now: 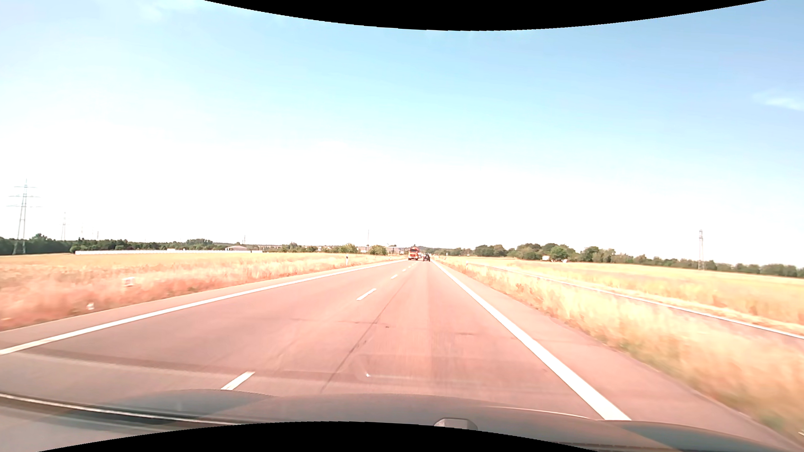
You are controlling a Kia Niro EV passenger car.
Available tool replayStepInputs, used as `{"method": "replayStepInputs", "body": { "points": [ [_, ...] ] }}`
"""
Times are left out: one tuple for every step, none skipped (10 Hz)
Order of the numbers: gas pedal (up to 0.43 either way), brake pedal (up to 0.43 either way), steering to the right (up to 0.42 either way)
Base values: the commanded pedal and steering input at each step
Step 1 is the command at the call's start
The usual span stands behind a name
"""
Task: Follow the waypoints while adhering to traffic rules and regulations
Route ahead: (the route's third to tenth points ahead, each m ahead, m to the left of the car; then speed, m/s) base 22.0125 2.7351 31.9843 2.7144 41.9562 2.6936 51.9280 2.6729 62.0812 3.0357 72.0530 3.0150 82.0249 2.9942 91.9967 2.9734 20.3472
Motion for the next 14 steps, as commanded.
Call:
{"method": "replayStepInputs", "body": {
  "points": [
    [0.169,0.000,-0.004],
    [0.157,0.000,-0.004],
    [0.157,0.000,-0.004],
    [0.157,0.000,-0.004],
    [0.157,0.000,-0.004],
    [0.157,0.000,-0.004],
    [0.150,0.000,-0.004],
    [0.150,0.000,-0.004],
    [0.150,0.000,-0.004],
    [0.150,0.000,-0.004],
    [0.150,0.000,-0.004],
    [0.138,0.000,-0.005],
    [0.118,0.000,-0.006],
    [0.087,0.000,-0.005]
  ]
}}
